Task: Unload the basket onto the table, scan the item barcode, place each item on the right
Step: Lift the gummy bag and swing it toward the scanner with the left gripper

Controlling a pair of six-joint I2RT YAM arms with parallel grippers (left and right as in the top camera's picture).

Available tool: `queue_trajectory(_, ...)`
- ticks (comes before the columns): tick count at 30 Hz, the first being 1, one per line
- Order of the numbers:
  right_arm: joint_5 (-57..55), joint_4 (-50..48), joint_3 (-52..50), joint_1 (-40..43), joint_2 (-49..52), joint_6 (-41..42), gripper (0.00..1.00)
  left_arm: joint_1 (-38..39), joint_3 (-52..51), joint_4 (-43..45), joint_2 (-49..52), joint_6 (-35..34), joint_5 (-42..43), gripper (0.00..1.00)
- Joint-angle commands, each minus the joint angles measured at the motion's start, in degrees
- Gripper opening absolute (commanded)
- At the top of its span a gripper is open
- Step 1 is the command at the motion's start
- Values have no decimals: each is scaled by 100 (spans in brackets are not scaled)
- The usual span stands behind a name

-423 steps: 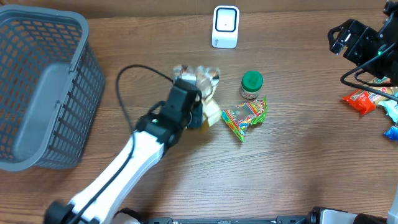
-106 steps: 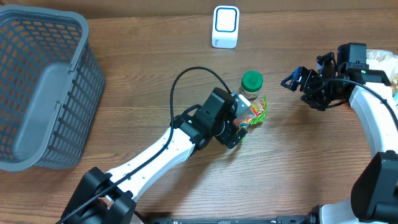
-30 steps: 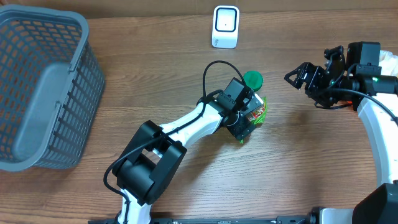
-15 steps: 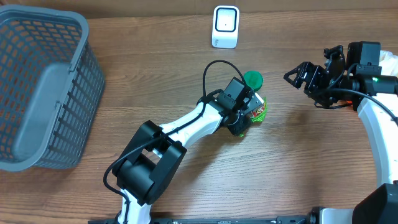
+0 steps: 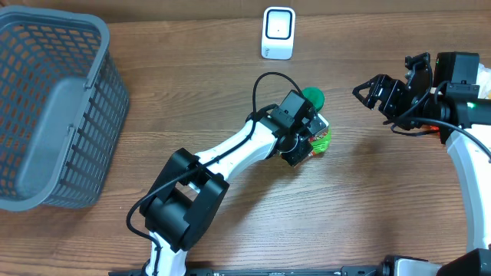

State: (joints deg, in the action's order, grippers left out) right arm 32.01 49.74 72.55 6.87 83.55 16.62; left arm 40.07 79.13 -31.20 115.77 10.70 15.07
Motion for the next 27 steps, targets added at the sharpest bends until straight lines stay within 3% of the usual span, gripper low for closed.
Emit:
queue_trajectory(1, -72, -22, -17, -4, -229, -42, 90, -4, 531, -260, 90, -15, 881, 4)
queue_trajectory(7, -343, 13, -17, -4, -435, -42, 90, -4, 1226, -1008, 66, 33, 2238, 4)
queue_trajectory(14, -789, 50, -17, -4, -787, -42, 90, -254, 2004, -1425, 57, 111, 4478, 4)
queue_trajectory(20, -1023, 72, -17, 0, -1156, -42, 91, -1128, 2135, -1250, 59, 138, 6686, 4)
queue_trajectory(24, -1056, 61, -17, 0, -1432, -39, 91, -1827, 2118, -1276, 59, 192, 7460, 4)
queue_trajectory(27, -1056, 42, -17, 0, -1606, -39, 91, -2199, 2118, -1384, 57, 216, 7558, 4)
